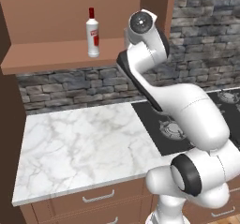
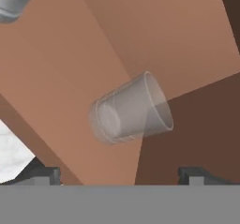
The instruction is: There is a bowl on the dining counter. Grab a lemon wedge from the fridge and place it in the bowl. Then get the liquor bottle and glass cup from the cabinet and place them next to the bowl.
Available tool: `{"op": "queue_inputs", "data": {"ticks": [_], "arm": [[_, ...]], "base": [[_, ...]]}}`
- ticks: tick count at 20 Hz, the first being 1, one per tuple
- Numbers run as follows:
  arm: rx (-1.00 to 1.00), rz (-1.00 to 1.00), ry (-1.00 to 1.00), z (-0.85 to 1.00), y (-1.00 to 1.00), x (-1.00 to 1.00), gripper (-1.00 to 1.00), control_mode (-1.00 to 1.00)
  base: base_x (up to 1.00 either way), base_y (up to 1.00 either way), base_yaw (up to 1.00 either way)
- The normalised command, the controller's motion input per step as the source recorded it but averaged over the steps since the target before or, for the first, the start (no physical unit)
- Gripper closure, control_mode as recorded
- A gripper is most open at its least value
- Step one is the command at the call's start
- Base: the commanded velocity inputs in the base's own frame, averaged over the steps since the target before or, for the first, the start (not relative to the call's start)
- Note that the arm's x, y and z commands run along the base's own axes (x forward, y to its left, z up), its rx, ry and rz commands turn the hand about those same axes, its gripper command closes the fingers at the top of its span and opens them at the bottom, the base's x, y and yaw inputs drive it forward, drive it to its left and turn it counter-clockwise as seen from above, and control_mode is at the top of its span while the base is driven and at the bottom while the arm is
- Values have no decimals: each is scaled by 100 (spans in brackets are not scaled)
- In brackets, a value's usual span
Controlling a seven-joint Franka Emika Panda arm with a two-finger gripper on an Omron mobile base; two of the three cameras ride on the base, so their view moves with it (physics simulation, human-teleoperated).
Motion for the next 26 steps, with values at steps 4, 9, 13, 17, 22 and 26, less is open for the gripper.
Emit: {"op": "queue_inputs", "data": {"ticks": [4,9,13,17,22,26], "arm": [[-7,0,0,0,0,29,-100,-100],[-8,0,0,-2,0,19,-100,-100],[-7,0,3,-8,0,22,-100,-100],[-6,0,5,-6,0,18,-100,-100],[-5,0,8,-9,0,13,-100,-100],[-4,0,7,-7,0,6,-100,-100]], "base": [[0,0,0],[0,0,0],[0,0,0],[0,0,0],[0,0,0],[0,0,0]]}}
